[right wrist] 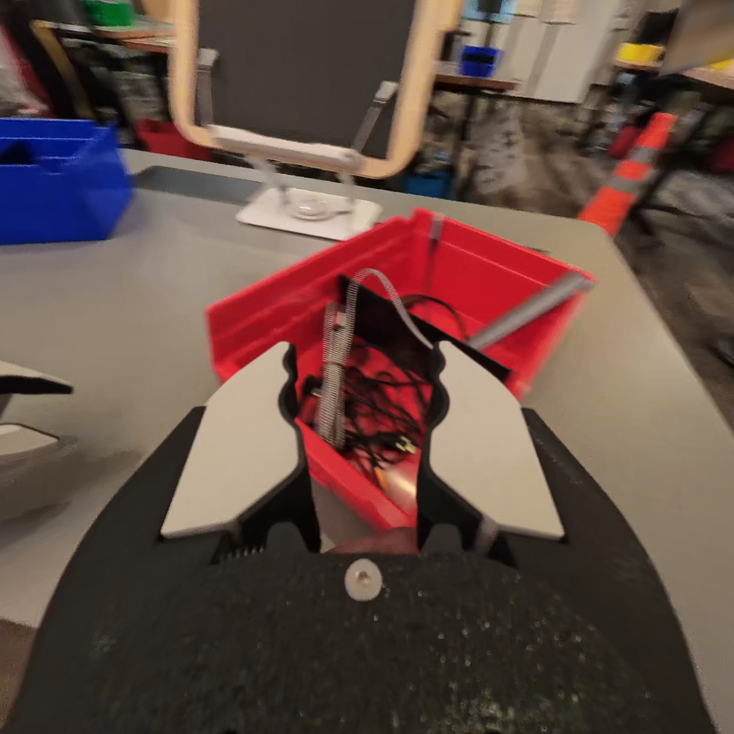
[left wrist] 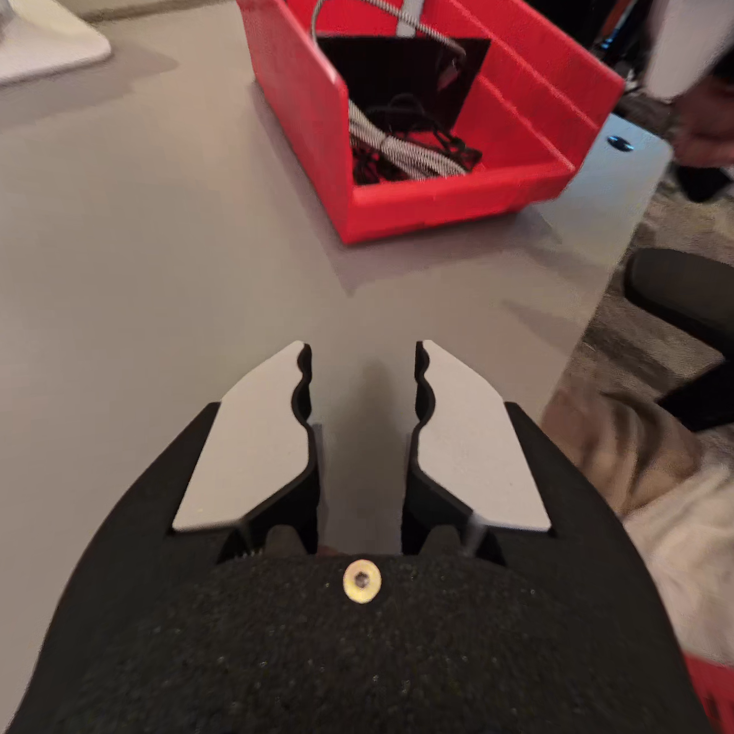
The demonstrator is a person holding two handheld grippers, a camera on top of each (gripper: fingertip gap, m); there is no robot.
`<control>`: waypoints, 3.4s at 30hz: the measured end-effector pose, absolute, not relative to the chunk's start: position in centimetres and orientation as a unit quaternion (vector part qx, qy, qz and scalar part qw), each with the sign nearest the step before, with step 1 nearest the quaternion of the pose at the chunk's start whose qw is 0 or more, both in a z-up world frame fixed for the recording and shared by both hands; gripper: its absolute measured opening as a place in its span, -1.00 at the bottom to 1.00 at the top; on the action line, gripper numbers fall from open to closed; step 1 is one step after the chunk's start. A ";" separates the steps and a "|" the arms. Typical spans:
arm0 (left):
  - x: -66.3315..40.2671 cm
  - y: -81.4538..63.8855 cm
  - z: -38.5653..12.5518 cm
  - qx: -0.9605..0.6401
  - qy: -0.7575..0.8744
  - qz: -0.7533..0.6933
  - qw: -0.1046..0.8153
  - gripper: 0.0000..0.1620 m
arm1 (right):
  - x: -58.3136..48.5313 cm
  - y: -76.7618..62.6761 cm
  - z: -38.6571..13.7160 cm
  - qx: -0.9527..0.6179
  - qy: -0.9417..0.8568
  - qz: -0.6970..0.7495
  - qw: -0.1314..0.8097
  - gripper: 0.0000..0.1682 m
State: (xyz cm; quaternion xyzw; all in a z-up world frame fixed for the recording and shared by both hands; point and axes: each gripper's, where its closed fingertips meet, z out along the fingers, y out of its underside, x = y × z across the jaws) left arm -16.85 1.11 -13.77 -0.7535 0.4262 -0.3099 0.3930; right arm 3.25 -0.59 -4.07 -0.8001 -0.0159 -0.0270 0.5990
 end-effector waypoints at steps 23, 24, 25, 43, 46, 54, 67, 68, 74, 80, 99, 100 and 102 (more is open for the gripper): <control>-15.8 12.6 -11.2 -0.793 0.358 -0.175 0.461 -0.94 | 0.2 2.4 -12.0 -0.863 0.105 -0.077 0.487 -0.84; -18.0 13.1 -10.8 -0.797 0.345 -0.164 0.468 -0.94 | -1.5 3.4 -11.7 -0.863 0.090 -0.067 0.493 -0.85; -20.3 13.5 -10.5 -0.802 0.330 -0.151 0.474 -0.93 | -3.4 4.6 -11.5 -0.864 0.072 -0.056 0.495 -0.85; -36.9 13.1 -9.8 -0.829 0.195 -0.271 0.449 -0.65 | -17.7 8.8 -13.8 -0.845 -0.207 0.096 0.484 -0.73; -42.0 13.0 -7.7 -0.805 0.178 -0.290 0.485 -0.50 | -15.5 5.9 -14.7 -0.841 -0.231 0.115 0.475 -0.68; -59.2 23.3 -8.6 -0.827 0.226 -0.089 0.507 -0.32 | -10.9 3.8 -14.2 -0.837 -0.134 0.187 0.497 -0.72; -59.0 22.0 -11.9 -0.844 0.187 -0.088 0.494 -0.82 | -14.6 2.9 -14.6 -0.823 -0.236 0.127 0.501 -0.72; -58.5 20.3 -11.9 -0.848 0.173 -0.087 0.492 -0.84 | -15.1 2.7 -14.5 -0.819 -0.249 0.124 0.503 -0.72; -51.0 9.4 -12.0 -0.859 0.164 -0.068 0.481 -0.93 | -18.6 1.3 -14.1 -0.794 -0.313 0.128 0.505 -0.72; -46.3 2.2 -9.1 -0.832 0.178 -0.078 0.520 -0.61 | -23.2 -1.0 -13.8 -0.770 -0.366 0.144 0.503 -0.72; -66.0 2.6 -13.1 -0.831 -0.077 -0.141 0.533 -0.79 | -47.5 4.0 -13.4 -0.818 -0.284 0.190 0.464 -0.54; -66.0 2.6 -13.2 -0.839 -0.068 -0.110 0.528 -0.84 | -47.5 4.6 -14.5 -0.827 -0.294 0.154 0.454 -0.57; -65.3 2.1 -13.0 -0.854 -0.046 -0.042 0.516 -0.90 | -47.0 5.3 -14.3 -0.829 -0.262 0.134 0.475 -0.88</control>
